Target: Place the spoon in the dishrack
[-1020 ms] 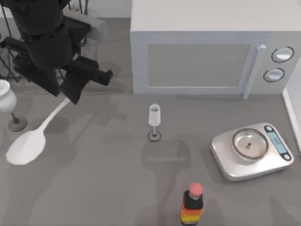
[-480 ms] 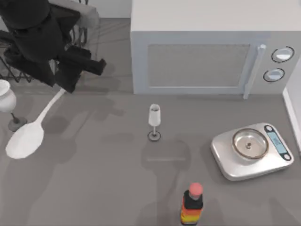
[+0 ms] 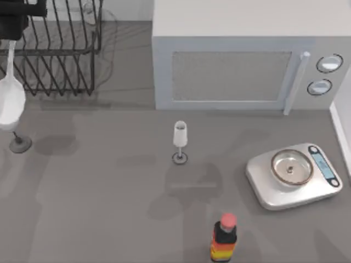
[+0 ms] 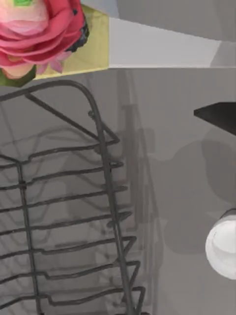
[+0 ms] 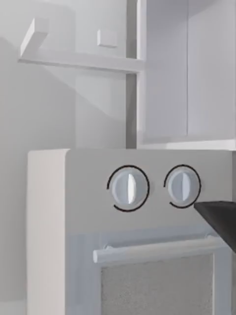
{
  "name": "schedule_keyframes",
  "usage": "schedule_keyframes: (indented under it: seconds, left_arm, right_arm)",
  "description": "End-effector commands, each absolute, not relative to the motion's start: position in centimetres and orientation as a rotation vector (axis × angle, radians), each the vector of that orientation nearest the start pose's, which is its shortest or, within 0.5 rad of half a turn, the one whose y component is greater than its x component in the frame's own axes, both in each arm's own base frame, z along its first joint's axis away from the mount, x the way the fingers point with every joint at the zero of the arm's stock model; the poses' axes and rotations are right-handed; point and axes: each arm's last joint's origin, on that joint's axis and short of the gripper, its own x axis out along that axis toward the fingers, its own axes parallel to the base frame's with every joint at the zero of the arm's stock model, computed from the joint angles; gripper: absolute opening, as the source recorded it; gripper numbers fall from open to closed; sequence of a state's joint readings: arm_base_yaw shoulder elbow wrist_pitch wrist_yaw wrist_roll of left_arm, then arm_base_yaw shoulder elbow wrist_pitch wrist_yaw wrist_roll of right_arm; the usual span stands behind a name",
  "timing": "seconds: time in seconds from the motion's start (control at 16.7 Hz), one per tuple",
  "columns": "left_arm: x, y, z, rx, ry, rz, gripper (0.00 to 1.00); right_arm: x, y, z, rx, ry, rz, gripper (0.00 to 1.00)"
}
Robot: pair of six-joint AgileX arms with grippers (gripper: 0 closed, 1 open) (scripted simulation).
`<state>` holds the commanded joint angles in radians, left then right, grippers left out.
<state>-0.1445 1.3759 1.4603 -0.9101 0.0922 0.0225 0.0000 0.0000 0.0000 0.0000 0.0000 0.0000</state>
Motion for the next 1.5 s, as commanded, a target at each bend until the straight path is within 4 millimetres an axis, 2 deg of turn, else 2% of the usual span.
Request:
schedule_keyframes:
  seconds: [0.24, 0.48, 0.66, 0.9, 1.08, 1.2, 1.32, 1.5]
  left_arm:
    - [24.5, 0.1, 39.1, -0.022, 0.434, -0.132, 0.00]
    - [20.3, 2.3, 41.1, -0.014, 0.121, -0.053, 0.00]
    - [18.3, 2.9, 41.8, -0.001, 0.008, -0.022, 0.00]
    - [18.1, 2.9, 41.8, 0.000, 0.000, -0.020, 0.00]
    - [18.6, 2.9, 41.8, 0.002, 0.000, -0.023, 0.00]
    - [20.3, 3.1, 41.4, 0.001, 0.000, -0.024, 0.00]
    - [23.1, 3.4, 40.4, 0.000, 0.000, -0.023, 0.00]
    - [28.4, 3.8, 37.2, 0.000, 0.002, -0.020, 0.00]
  right_arm:
    - [10.6, -0.1, 16.0, 0.000, 0.000, 0.000, 1.00]
    - [10.6, -0.1, 16.0, 0.000, 0.000, 0.000, 1.00]
    - [10.6, -0.1, 16.0, 0.000, 0.000, 0.000, 1.00]
    - [10.6, -0.1, 16.0, 0.000, 0.000, 0.000, 1.00]
    - [10.6, -0.1, 16.0, 0.000, 0.000, 0.000, 1.00]
    - [10.6, -0.1, 16.0, 0.000, 0.000, 0.000, 1.00]
    - [10.6, -0.1, 16.0, 0.000, 0.000, 0.000, 1.00]
    - [10.6, -0.1, 16.0, 0.000, 0.000, 0.000, 1.00]
